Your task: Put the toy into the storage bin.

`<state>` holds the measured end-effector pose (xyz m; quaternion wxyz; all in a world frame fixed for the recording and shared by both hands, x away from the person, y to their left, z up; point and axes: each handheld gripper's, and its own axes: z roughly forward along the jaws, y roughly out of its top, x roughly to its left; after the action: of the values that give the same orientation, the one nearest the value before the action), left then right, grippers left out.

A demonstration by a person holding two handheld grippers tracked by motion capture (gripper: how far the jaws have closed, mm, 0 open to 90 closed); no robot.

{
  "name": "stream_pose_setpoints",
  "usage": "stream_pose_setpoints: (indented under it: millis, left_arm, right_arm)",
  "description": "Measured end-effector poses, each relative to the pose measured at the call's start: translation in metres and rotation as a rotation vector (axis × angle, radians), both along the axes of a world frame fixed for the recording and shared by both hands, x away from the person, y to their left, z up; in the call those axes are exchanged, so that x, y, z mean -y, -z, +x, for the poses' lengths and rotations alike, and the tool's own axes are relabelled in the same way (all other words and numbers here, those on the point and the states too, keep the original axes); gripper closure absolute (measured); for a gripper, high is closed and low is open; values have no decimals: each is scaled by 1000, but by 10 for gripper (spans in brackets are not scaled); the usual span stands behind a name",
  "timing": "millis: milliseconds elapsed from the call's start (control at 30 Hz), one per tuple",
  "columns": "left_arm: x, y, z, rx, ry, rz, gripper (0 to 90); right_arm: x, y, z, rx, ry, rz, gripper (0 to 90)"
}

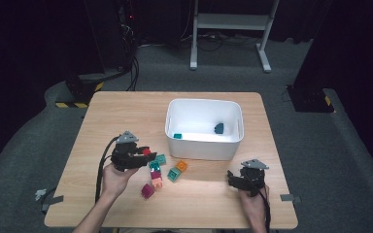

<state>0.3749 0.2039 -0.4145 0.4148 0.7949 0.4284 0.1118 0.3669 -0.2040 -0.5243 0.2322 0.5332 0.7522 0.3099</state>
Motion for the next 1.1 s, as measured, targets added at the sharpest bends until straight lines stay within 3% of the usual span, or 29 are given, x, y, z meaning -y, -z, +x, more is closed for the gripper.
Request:
stream_pose_setpoints:
  millis: [400, 700, 1100]
  left_arm:
    - [10, -25, 11, 27, 39, -16, 554]
    - [14, -44, 21, 38, 53, -74, 554]
    - [24, -63, 38, 43, 73, -75, 553]
  right_arm:
    - [0, 0, 0, 1, -1, 0, 178]
    - [0, 0, 0, 1, -1, 0, 179]
    - [0, 0, 0, 1, 0, 0, 179]
